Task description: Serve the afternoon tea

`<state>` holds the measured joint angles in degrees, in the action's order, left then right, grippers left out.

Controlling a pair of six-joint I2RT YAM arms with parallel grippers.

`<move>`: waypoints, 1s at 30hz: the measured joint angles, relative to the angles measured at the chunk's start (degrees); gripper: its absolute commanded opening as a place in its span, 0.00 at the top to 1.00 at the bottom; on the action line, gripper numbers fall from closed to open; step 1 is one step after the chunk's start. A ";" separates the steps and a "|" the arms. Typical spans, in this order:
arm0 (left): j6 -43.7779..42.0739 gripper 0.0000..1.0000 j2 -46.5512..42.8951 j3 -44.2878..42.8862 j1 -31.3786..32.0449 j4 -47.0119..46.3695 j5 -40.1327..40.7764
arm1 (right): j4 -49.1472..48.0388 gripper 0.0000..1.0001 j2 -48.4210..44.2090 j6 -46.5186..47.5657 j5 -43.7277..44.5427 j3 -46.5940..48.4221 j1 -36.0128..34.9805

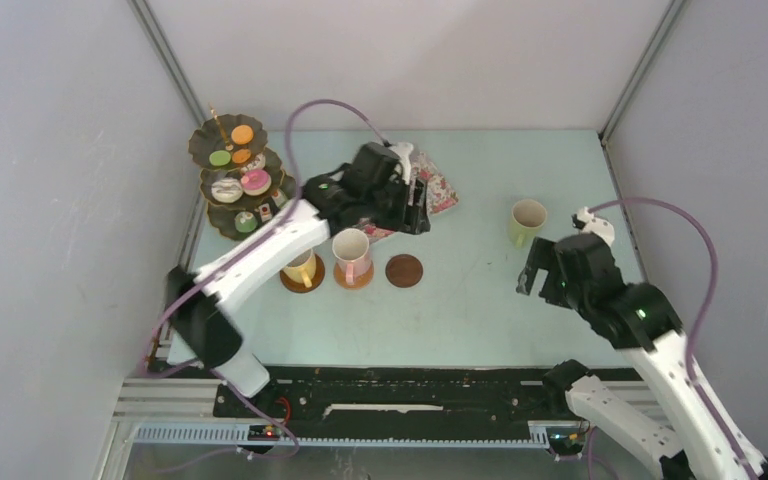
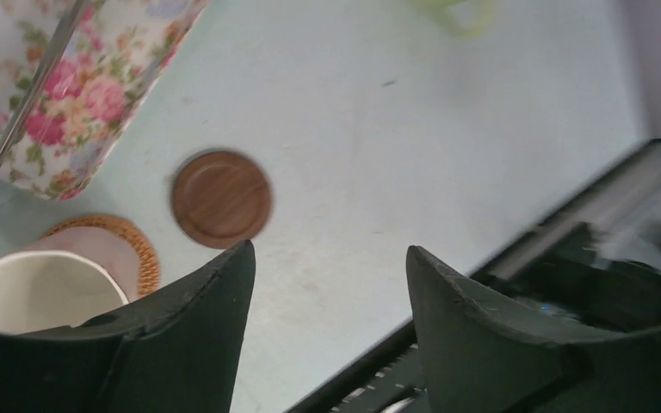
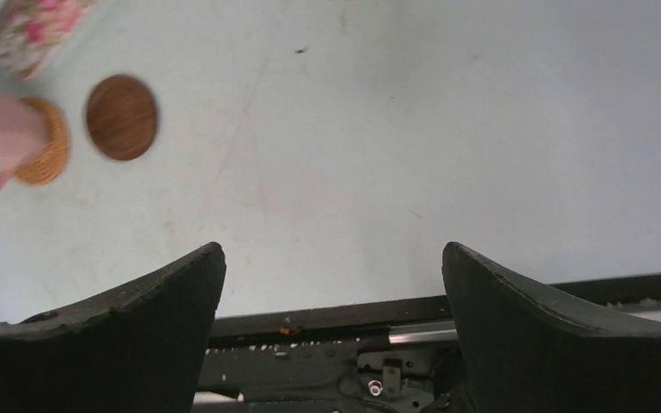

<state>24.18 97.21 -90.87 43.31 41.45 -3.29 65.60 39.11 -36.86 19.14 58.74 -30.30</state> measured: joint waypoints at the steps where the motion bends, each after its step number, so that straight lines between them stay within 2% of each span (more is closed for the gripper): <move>1: 0.50 0.25 -3.10 0.02 -0.02 -0.11 -1.16 | -0.68 0.00 2.45 0.00 0.20 0.00 1.33; 7: 2.99 0.20 -21.46 2.05 -0.04 -1.29 -7.67 | -6.54 0.03 17.29 0.92 -1.18 0.00 12.24; 15: 6.32 0.17 -37.27 10.73 -0.04 1.25 -7.80 | -18.03 0.09 32.59 5.46 -0.50 0.13 14.32; 24: 7.26 0.17 -40.13 8.35 -0.07 8.33 -4.85 | -26.62 0.29 45.75 8.11 4.07 0.66 14.43; 30: 6.64 0.16 -40.09 2.60 -0.07 12.28 -2.60 | -32.89 0.49 53.16 9.22 5.27 2.89 14.43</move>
<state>30.83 57.12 -88.27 43.24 53.74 -5.89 32.71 92.27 -27.64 24.40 61.63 -15.88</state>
